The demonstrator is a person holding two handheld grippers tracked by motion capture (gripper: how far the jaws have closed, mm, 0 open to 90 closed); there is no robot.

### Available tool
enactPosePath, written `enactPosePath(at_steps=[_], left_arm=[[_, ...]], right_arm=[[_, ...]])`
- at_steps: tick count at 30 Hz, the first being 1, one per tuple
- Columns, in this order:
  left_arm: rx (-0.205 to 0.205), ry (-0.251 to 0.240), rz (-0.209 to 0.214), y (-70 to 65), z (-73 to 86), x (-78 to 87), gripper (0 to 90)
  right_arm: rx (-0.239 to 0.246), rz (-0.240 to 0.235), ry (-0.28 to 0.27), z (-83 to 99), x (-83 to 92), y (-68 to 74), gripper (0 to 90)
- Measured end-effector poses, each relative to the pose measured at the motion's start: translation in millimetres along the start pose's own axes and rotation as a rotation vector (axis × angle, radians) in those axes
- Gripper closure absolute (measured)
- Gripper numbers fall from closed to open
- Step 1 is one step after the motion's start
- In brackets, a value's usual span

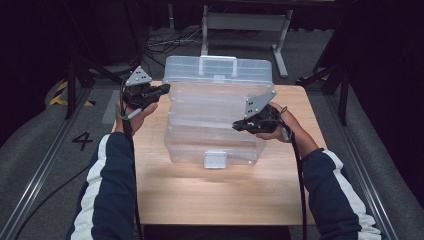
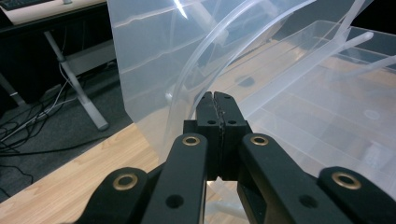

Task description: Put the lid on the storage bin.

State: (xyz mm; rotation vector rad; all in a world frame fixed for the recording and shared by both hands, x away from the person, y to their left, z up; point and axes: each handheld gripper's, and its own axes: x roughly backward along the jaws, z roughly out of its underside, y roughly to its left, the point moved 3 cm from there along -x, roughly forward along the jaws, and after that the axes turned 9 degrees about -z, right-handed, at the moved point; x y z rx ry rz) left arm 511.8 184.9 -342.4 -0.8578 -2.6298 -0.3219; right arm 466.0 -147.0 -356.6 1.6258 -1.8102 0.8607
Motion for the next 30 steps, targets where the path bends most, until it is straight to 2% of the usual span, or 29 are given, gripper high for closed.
enactPosePath(at_steps=[2,5,12,19,23,30], left_arm=[[-0.019,0.009,-0.012,-0.9,0.0,0.5,90.0],[-0.019,0.004,-0.011,-2.2,0.2,1.5,90.0],[-0.013,0.000,-0.002,-4.3,6.0,2.0,90.0],[-0.038,0.008,-0.005,-8.6,8.4,8.4,90.0],[-0.047,0.003,-0.002,-11.1,10.1,12.9,90.0],[-0.054,-0.009,0.012,-14.0,15.8,19.1,90.0]], right_arm=[[0.002,0.005,0.000,0.9,0.2,1.1,85.8],[0.010,0.026,0.002,2.4,2.5,3.4,85.0],[-0.005,0.069,-0.038,15.3,14.1,9.3,84.6],[-0.014,0.076,-0.037,22.3,17.8,13.3,84.7],[-0.021,0.088,-0.068,26.0,19.2,15.1,84.7],[-0.030,0.111,-0.082,31.1,24.7,18.4,85.1]])
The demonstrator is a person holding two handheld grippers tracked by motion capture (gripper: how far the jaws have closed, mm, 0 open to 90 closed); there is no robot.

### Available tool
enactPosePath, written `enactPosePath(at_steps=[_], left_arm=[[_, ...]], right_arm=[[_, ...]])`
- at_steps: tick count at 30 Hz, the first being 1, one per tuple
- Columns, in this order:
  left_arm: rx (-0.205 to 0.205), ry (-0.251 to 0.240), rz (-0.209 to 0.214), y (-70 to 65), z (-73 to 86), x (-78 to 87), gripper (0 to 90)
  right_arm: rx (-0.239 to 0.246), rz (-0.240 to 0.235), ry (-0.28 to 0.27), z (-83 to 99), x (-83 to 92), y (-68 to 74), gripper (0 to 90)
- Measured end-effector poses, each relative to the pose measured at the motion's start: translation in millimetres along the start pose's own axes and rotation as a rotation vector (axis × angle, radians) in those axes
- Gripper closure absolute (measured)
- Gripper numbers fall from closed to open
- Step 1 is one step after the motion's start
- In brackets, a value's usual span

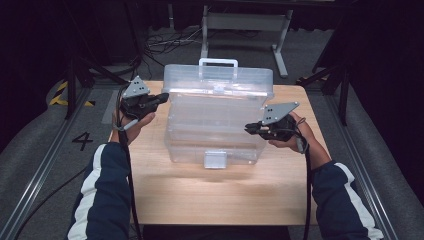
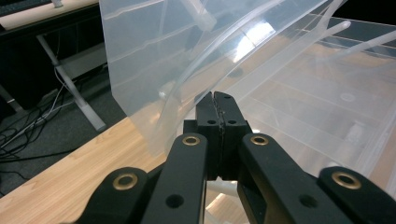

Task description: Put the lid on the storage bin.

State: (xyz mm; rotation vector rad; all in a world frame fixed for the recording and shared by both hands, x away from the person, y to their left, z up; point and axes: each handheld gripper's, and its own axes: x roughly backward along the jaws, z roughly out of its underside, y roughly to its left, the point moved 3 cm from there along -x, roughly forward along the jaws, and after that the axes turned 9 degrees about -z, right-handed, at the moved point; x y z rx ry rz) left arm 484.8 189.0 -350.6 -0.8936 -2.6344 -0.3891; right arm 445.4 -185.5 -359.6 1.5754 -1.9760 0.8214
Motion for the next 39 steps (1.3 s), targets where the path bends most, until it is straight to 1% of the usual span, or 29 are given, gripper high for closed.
enactPosePath(at_steps=[3,5,6,10,11,13,15,17,19,20,21,22,24,26,28,30,32,36,39], left_arm=[[-0.002,0.008,0.001,-2.0,4.0,0.3,90.0],[-0.007,0.005,0.003,-2.6,5.0,0.7,90.0],[-0.001,0.004,0.004,-3.6,6.1,1.0,90.0],[-0.009,0.001,0.011,-7.3,9.6,1.4,90.0],[-0.011,0.000,0.015,-8.5,10.1,1.5,90.0],[-0.020,0.007,0.016,-10.6,10.8,0.8,90.0],[-0.032,0.014,0.016,-12.6,11.1,0.1,90.0],[-0.039,0.014,0.013,-15.2,11.3,1.3,90.0],[-0.039,0.006,0.021,-16.9,12.6,3.5,90.0],[-0.040,0.010,0.020,-17.8,14.4,4.2,90.0],[-0.040,0.011,0.021,-18.5,15.6,4.9,90.0],[-0.040,0.012,0.026,-19.5,17.0,5.4,90.0],[-0.039,0.015,0.029,-21.3,19.9,6.6,90.0],[-0.038,0.013,0.032,-22.3,21.9,7.3,90.0],[-0.038,0.013,0.032,-24.1,25.1,8.4,90.0],[-0.034,0.010,0.043,-25.9,29.6,9.1,90.0],[-0.034,0.013,0.045,-26.3,30.9,9.5,90.0],[-0.037,0.022,0.050,-29.5,35.9,11.0,90.0],[-0.047,0.031,0.055,-30.7,39.2,12.9,90.0]], right_arm=[[-0.010,0.003,-0.005,3.0,5.2,0.7,85.6],[-0.015,0.007,-0.006,4.6,8.2,0.8,86.0],[-0.017,0.010,-0.012,5.9,10.9,1.1,86.0],[-0.027,0.033,-0.024,11.2,20.0,2.2,86.6],[-0.037,0.038,-0.024,12.9,22.1,3.2,86.6],[-0.039,0.044,-0.023,15.2,25.0,4.6,87.5],[-0.053,0.071,-0.025,18.0,29.2,5.2,87.4],[-0.061,0.082,-0.035,20.6,33.6,6.1,87.4],[-0.068,0.084,-0.033,24.2,36.8,7.7,86.8],[-0.070,0.090,-0.033,25.5,37.7,8.1,86.6],[-0.084,0.093,-0.043,28.2,39.4,8.6,85.6],[-0.090,0.091,-0.044,30.1,39.9,8.9,85.3],[-0.105,0.103,-0.043,33.4,39.5,9.0,84.6],[-0.109,0.096,-0.041,34.8,39.0,9.8,84.3],[-0.114,0.105,-0.039,38.0,38.9,11.3,83.9],[-0.125,0.096,-0.041,41.2,39.1,12.9,83.5],[-0.132,0.097,-0.038,42.6,39.0,13.0,83.3],[-0.151,0.104,-0.045,45.9,38.7,12.4,82.4],[-0.158,0.109,-0.040,48.8,36.8,12.3,81.6]])
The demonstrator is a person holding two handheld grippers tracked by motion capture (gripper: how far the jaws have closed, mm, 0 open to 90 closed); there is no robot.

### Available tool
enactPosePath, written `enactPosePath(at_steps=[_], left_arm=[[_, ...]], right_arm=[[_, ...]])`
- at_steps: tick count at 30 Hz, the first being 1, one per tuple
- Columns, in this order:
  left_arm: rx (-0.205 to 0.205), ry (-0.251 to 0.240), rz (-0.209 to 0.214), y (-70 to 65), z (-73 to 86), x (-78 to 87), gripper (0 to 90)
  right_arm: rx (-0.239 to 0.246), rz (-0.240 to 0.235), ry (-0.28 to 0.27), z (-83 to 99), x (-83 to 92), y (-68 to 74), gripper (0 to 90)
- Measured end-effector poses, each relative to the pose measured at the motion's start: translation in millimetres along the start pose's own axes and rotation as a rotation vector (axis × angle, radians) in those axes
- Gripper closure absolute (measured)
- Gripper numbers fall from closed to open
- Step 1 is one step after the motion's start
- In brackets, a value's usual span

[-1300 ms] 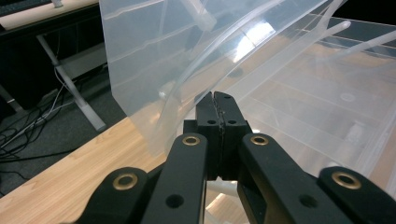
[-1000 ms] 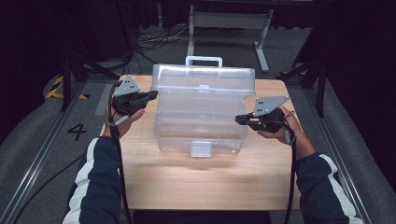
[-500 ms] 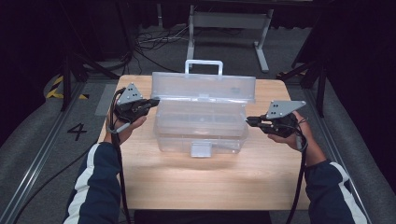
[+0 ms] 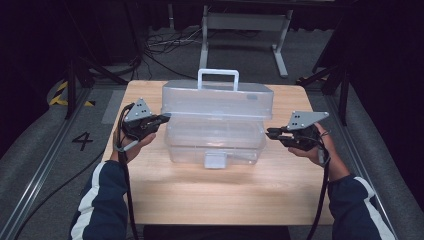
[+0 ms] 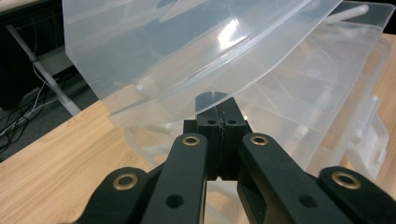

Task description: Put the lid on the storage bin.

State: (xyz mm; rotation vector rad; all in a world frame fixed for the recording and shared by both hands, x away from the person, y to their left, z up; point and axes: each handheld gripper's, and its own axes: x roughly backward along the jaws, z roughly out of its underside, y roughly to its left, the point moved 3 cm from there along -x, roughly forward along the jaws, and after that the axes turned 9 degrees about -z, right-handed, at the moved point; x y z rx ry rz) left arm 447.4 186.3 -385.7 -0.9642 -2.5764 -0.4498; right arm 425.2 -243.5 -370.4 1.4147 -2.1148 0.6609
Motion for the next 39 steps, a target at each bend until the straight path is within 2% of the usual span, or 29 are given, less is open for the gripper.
enactPosePath(at_steps=[12,16,26,39], left_arm=[[-0.026,0.040,0.004,-7.1,11.3,5.7,90.0],[-0.024,0.050,0.010,-9.4,16.4,6.8,90.0],[-0.027,0.070,0.010,-12.5,25.3,8.5,90.0],[-0.050,0.123,0.012,-19.1,36.9,9.5,90.0]], right_arm=[[-0.043,0.010,0.006,12.8,0.7,-0.7,75.5],[-0.057,0.015,0.005,15.2,-0.6,-1.6,73.3],[-0.075,0.025,0.007,18.3,-5.1,-2.7,68.9],[-0.103,0.017,0.010,22.1,-7.9,0.2,60.5]])
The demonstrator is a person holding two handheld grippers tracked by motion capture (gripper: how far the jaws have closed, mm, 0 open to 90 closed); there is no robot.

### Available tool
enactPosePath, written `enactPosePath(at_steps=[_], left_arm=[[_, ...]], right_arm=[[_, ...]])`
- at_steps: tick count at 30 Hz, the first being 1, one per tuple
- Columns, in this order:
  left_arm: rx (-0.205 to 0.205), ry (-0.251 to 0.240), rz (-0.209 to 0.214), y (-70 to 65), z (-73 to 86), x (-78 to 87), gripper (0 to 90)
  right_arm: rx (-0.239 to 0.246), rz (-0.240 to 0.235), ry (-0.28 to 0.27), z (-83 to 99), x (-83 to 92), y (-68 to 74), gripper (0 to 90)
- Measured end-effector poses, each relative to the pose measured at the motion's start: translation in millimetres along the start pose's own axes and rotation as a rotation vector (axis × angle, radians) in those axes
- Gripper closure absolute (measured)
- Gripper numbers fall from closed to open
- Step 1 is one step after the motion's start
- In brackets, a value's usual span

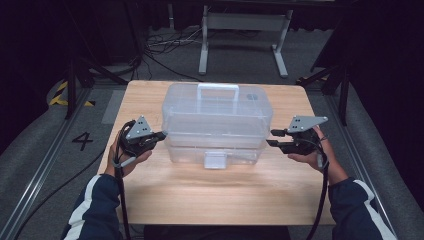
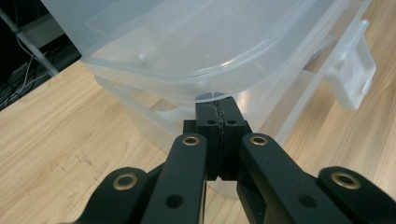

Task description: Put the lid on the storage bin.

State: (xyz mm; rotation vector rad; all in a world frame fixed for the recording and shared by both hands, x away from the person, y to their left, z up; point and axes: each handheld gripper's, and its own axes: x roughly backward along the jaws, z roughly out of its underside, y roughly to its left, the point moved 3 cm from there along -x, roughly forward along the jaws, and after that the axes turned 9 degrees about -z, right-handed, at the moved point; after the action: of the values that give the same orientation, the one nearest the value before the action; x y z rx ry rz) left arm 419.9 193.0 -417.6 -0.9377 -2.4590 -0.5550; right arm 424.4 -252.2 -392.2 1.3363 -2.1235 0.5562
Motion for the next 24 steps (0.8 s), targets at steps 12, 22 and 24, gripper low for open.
enactPosePath(at_steps=[12,22,24], left_arm=[[-0.008,0.024,-0.005,-1.9,5.7,-2.1,90.0],[-0.012,0.069,-0.021,-2.2,16.3,-4.9,90.0],[-0.011,0.077,-0.022,-1.6,19.0,-5.4,90.0]], right_arm=[[-0.024,-0.020,0.014,3.0,-6.2,5.2,47.9],[-0.060,-0.025,0.034,6.7,-14.8,6.6,37.5],[-0.067,-0.027,0.040,7.2,-17.0,6.7,36.0]])
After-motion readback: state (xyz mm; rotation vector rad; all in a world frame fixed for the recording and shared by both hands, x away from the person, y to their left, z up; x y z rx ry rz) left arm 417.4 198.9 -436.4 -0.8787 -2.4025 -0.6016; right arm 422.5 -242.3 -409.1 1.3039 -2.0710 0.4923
